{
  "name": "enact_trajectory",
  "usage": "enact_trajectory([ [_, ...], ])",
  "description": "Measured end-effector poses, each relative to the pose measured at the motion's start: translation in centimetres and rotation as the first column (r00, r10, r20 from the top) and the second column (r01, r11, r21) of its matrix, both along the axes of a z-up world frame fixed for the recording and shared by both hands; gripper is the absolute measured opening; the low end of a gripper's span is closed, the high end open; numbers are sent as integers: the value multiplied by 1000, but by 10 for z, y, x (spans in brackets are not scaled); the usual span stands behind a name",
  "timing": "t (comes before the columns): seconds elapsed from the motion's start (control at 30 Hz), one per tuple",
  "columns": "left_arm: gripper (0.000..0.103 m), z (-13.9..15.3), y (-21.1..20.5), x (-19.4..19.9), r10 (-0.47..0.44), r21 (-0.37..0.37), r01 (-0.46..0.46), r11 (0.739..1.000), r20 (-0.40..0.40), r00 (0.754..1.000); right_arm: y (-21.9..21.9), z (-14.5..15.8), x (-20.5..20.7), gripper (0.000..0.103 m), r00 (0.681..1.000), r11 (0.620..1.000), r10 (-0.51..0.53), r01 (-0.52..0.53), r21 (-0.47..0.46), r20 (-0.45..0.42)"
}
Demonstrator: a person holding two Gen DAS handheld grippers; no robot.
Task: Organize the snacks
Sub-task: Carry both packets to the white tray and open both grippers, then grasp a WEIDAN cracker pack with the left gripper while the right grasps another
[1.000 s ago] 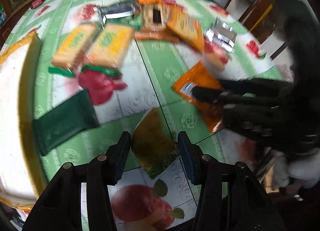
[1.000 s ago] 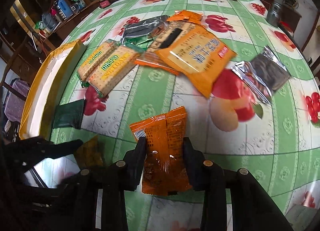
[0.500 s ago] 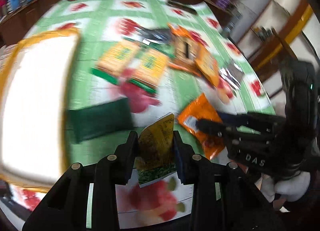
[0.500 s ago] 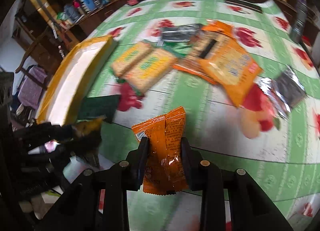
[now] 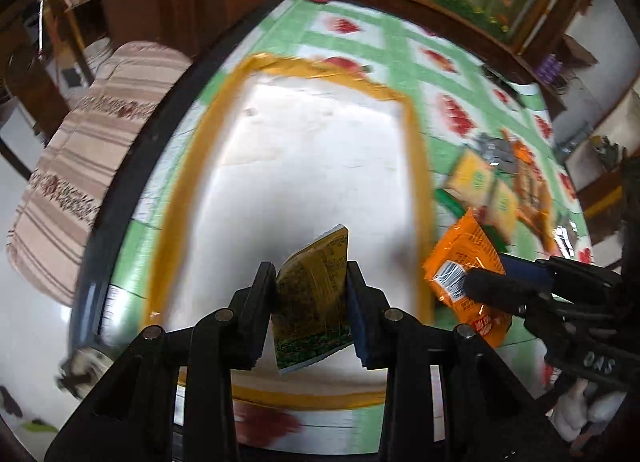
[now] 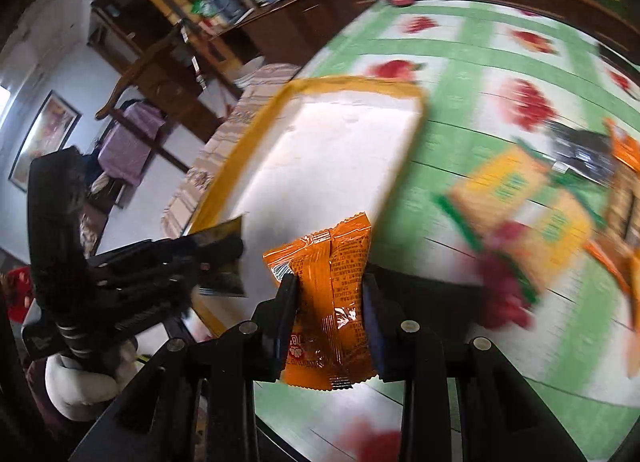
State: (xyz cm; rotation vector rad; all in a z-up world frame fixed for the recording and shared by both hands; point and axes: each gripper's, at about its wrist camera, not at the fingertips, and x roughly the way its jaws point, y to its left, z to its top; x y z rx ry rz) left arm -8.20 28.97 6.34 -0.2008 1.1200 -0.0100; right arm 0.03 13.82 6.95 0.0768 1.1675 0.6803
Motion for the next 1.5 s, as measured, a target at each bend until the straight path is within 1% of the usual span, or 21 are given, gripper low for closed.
enact_trajectory([
  [0.1,32,-10,16,2,2,3,-2,1000,-35,999,32,-13,3,32,999,999,30,-30,-17,-16],
  [0.2,33,-16,22,5,-12,-1,12,1000,-60,998,53,-28,7,32,998,999,37,-39,-35,-40],
  [0.27,34,-16,25,9,-22,-15,21,1000,-66,998,63,-34,9,35,998,998,42,-44,-44,-46],
  [0.4,35,-13,34,16,-35,-46,31,998,-74,997,70,-36,9,37,998,998,39,-41,-43,-49],
  [0.43,37,-12,35,18,-38,-50,34,998,-75,996,72,-35,9,41,998,998,39,-41,-44,-45],
  [0.47,38,-10,36,20,-40,-54,36,998,-74,996,72,-33,8,44,999,998,38,-40,-45,-37],
  [0.6,38,-2,32,26,-51,-62,47,997,-50,997,60,-26,5,44,1000,999,9,-9,-39,-15],
  [0.73,38,14,17,30,-75,-85,76,994,9,997,24,-15,7,44,995,995,-92,92,-22,24],
  [0.83,39,25,-3,32,-115,-86,118,989,42,992,-24,-7,9,48,972,973,-228,229,-11,57],
  [0.87,42,27,-9,33,-129,-85,133,987,47,990,-44,-7,10,49,956,958,-286,288,-11,59],
  [0.93,44,30,-24,33,-162,-87,167,982,58,985,-80,-9,13,51,917,918,-394,396,-22,60],
  [0.97,44,31,-33,33,-182,-88,187,979,61,981,-100,-13,16,55,890,889,-453,455,-46,60],
  [1.03,44,32,-45,32,-212,-87,217,972,58,976,-123,-21,22,56,850,845,-525,526,-92,41],
  [1.07,44,32,-51,32,-223,-85,227,970,56,973,-135,-26,26,56,831,827,-556,555,-92,13],
  [1.13,44,33,-62,30,-243,-78,247,966,55,968,-146,-31,33,56,811,811,-584,582,-68,-30],
  [1.17,44,34,-65,30,-249,-75,253,965,56,967,-149,-34,38,56,804,805,-593,590,-62,-43],
  [1.23,44,37,-70,30,-252,-69,256,964,58,966,-145,-37,50,56,803,805,-593,591,-56,-52],
  [1.37,44,40,-76,30,-245,-75,250,965,63,967,-125,-51,71,59,815,814,-578,570,-111,-49],
  [1.43,44,43,-82,32,-254,-74,259,963,63,965,-120,-59,78,59,820,815,-571,561,-143,-41],
  [1.47,45,44,-86,34,-263,-67,267,961,63,963,-118,-64,80,58,821,816,-569,557,-157,-42],
  [1.5,49,45,-93,38,-281,-52,284,957,63,958,-118,-67,82,57,821,816,-569,556,-161,-45],
])
